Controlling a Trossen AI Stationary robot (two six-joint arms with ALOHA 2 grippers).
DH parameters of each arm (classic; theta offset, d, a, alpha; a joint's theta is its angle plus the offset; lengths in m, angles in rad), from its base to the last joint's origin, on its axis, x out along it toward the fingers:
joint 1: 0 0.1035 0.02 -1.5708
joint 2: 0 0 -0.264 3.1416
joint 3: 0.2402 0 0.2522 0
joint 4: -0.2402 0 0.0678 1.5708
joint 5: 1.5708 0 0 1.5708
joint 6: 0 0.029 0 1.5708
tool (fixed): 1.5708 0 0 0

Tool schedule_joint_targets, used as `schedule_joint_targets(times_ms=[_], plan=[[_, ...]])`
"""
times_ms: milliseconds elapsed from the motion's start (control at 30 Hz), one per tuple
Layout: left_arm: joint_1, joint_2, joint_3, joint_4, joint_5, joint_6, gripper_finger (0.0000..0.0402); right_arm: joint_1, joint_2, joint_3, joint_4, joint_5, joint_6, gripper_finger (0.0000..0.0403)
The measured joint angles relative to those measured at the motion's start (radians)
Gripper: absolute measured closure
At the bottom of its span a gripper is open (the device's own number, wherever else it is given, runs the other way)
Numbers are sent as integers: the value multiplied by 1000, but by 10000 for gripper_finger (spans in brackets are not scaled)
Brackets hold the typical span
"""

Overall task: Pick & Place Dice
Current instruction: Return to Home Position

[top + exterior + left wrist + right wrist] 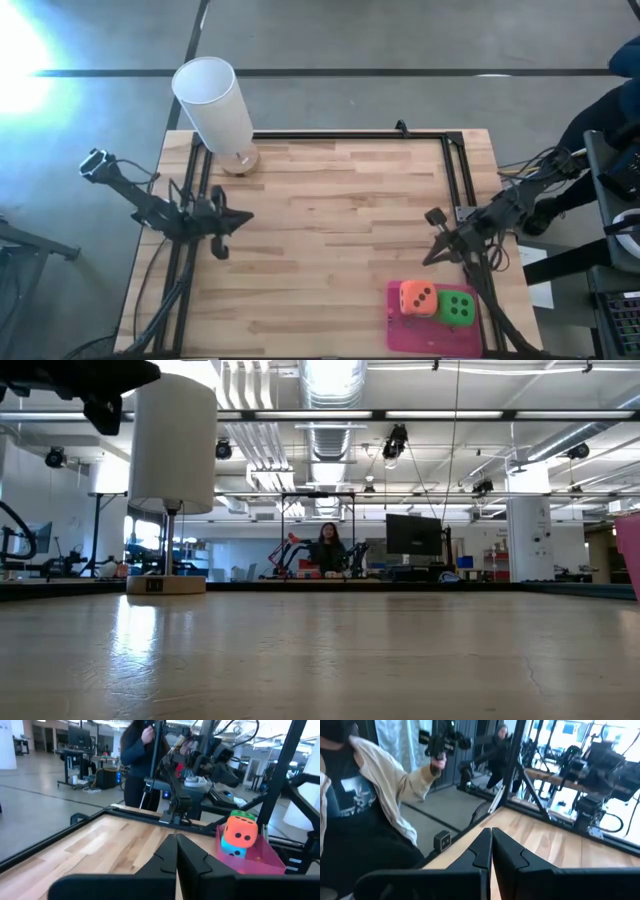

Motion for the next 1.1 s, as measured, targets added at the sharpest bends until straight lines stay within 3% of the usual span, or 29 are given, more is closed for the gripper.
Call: schedule_joint_targets(times_ms=[567, 900, 1100], plan=[[0, -275, -146, 39, 0, 62, 397, 0, -342, -178, 18, 0, -8, 394], [0, -333, -162, 11, 0, 91, 397, 0, -550, -255, 13, 0, -12, 394], [0, -336, -162, 5, 0, 98, 397, 0, -546, -261, -9, 28, -16, 394]])
